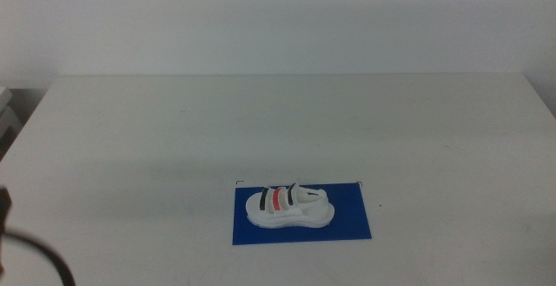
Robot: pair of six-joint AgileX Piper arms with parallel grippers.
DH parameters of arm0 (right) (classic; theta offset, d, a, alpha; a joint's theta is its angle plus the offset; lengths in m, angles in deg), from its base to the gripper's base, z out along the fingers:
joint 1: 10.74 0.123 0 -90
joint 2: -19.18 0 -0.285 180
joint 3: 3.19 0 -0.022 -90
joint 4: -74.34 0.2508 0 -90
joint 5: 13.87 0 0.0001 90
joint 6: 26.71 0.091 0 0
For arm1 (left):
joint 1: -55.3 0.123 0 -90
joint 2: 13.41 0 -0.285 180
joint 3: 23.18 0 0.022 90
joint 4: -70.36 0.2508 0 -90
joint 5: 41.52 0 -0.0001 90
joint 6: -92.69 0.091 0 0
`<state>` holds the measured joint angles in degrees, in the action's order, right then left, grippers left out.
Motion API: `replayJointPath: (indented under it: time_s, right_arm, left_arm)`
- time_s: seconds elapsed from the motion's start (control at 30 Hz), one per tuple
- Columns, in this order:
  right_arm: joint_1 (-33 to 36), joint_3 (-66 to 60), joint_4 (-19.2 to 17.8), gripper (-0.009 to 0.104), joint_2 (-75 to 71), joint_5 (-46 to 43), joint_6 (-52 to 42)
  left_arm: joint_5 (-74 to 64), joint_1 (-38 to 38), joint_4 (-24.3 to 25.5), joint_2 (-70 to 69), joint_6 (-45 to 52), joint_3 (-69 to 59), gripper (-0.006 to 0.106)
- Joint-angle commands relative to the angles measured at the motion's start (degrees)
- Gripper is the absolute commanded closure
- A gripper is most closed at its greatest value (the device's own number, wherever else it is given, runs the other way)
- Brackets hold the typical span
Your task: Use one arm to grab the shoe from the table and place it on the mat.
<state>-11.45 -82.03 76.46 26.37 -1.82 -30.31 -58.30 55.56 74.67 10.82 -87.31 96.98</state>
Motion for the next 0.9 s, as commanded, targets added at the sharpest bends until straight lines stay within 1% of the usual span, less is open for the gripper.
replayJointPath:
  time_s: [0.0,0.23,0.37,0.87]
  right_arm:
    - [-0.14,-0.3,-0.51,0.031,-1.49,-4.48,-0.47]
    - [-0.14,-0.3,-0.51,0.031,-1.49,-4.48,-0.47]
    - [-0.14,-0.3,-0.51,0.031,-1.49,-4.48,-0.47]
    - [-0.14,-0.3,-0.51,0.031,-1.49,-4.44,-0.47]
  left_arm:
    - [7.11,0.06,-1.19,-2.79,1.54,-2.77,0.007]
    - [7.69,0.06,-2.43,-12.98,1.41,-13.32,0.007]
    - [7.69,0.06,-2.71,-18.1,1.41,-16.54,0.007]
    - [7.24,-0.09,-2.63,-18.0,1.34,-19.5,0.007]
